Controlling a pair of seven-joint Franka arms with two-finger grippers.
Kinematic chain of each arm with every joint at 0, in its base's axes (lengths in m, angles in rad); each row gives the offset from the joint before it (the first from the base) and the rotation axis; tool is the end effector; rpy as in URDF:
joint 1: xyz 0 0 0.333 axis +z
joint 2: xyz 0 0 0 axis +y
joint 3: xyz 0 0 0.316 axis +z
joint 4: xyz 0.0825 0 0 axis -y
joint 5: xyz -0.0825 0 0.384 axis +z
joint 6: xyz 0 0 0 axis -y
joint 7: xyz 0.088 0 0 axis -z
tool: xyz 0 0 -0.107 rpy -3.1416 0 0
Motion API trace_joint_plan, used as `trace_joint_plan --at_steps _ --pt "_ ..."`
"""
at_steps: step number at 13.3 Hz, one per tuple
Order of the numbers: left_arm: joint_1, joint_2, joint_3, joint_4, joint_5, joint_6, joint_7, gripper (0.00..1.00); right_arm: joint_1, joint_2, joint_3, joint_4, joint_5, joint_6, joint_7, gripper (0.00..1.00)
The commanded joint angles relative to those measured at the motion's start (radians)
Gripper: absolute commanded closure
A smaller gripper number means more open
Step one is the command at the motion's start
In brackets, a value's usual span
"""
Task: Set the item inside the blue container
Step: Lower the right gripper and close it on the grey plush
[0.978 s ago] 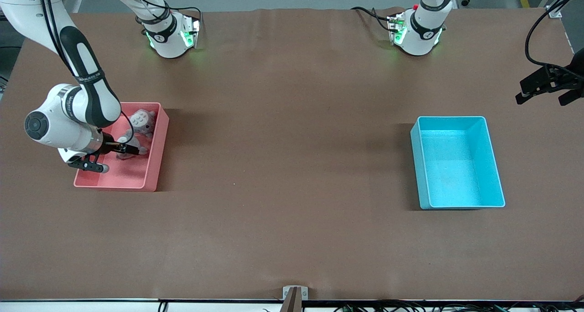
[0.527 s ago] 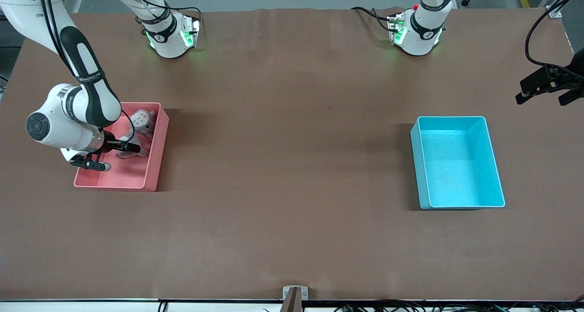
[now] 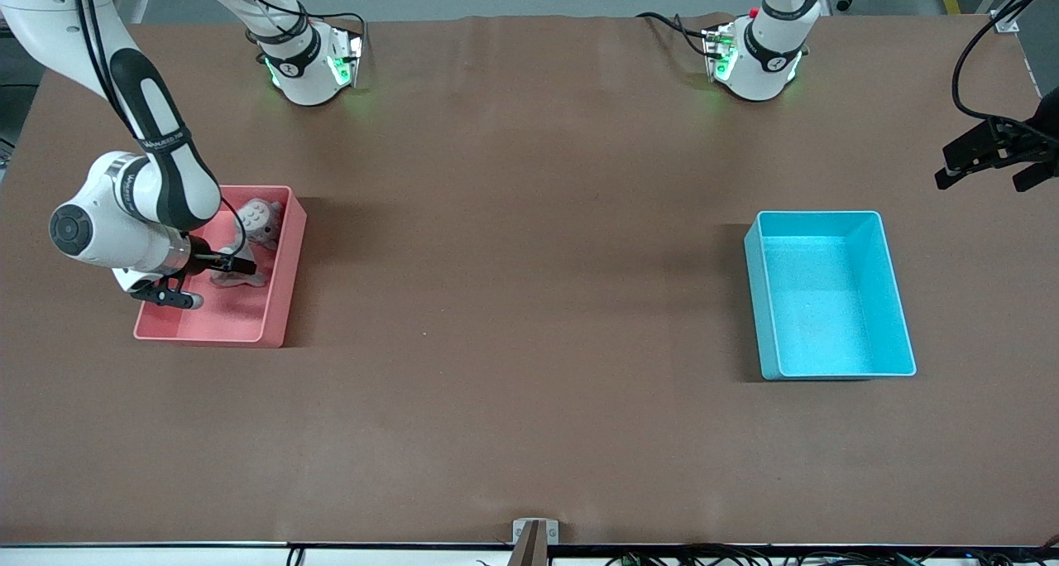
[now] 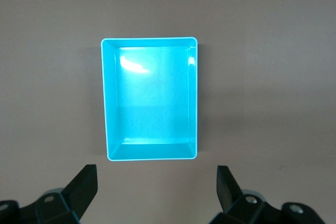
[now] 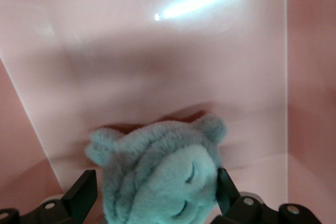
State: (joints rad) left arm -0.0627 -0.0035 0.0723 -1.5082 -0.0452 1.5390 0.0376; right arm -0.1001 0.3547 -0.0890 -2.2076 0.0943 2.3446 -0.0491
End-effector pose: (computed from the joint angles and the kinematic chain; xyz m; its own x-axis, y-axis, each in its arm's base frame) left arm 0.5507 0.0004 0.6532 0.9989 -0.0294 0.0360 -0.0310 -0.9986 0.0440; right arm 0.5200 -0.0992 0.2017 0.9561 -0.2014 -0.2130 -0.2127 -0.9766 -0.0314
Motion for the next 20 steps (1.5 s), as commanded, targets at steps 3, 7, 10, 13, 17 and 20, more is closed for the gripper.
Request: trace_joint_plan --at_steps 3,7,10,13,17,20 --pt "0.000 -0.015 -0.002 -0.012 0.021 0.000 -0.002 0.00 -0.004 0.007 0.003 -0.007 0.010 0.002 0.009 0.04" --pt "0.000 -0.015 -0.002 -0.012 0.021 0.000 -0.002 0.00 -0.004 0.006 0.003 -0.007 0.010 -0.018 0.009 0.22" --pt "0.000 -0.016 -0.002 -0.012 0.021 0.001 -0.002 0.00 -0.004 0.007 0.003 -0.007 0.010 -0.021 0.009 0.25" --pt "0.000 -0.016 -0.002 -0.012 0.021 0.000 -0.002 0.00 -0.003 0.007 0.003 -0.007 0.012 -0.022 0.009 0.33" --pt "0.000 -0.016 -0.002 -0.012 0.021 0.001 -0.002 0.00 -0.003 0.007 0.003 -0.006 0.010 -0.031 0.011 0.46" --pt "0.000 -0.015 -0.002 -0.010 0.021 0.000 -0.002 0.00 -0.003 0.006 0.003 -0.001 0.010 -0.036 0.009 0.60"
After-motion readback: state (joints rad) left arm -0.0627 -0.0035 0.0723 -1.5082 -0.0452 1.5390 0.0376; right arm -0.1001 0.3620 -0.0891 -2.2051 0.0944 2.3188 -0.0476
